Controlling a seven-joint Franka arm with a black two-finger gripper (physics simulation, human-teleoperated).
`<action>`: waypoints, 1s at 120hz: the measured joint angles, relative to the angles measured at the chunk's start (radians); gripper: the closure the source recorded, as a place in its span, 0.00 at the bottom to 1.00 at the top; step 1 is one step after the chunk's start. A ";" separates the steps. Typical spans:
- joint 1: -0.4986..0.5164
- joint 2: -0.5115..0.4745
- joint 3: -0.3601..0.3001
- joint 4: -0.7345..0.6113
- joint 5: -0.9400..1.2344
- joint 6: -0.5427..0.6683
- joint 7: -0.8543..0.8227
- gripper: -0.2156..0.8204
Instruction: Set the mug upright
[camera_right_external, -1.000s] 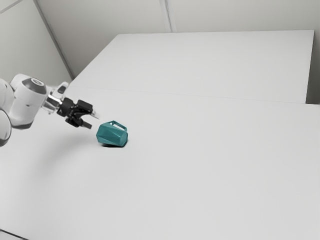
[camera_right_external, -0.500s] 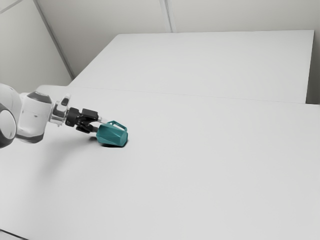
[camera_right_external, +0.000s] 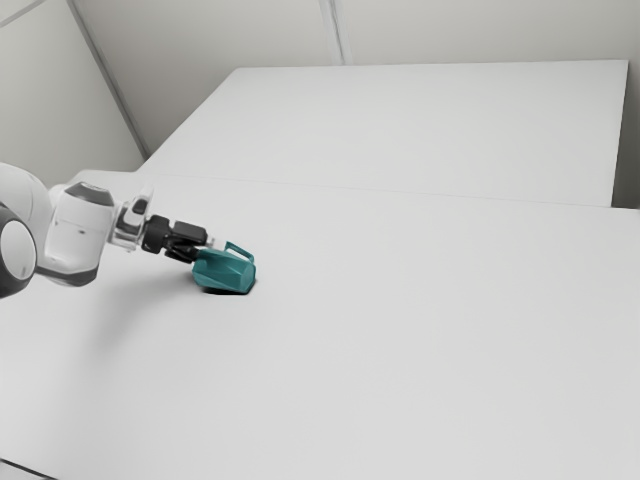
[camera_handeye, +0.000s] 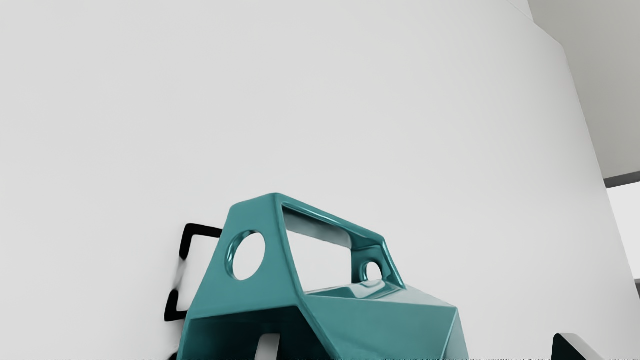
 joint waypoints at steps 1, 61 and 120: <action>-0.001 0.000 0.000 0.000 0.000 0.000 0.001 0.22; -0.006 -0.007 -0.001 -0.001 -0.012 0.006 0.055 0.76; -0.034 -0.101 -0.001 -0.016 0.002 0.011 0.076 0.95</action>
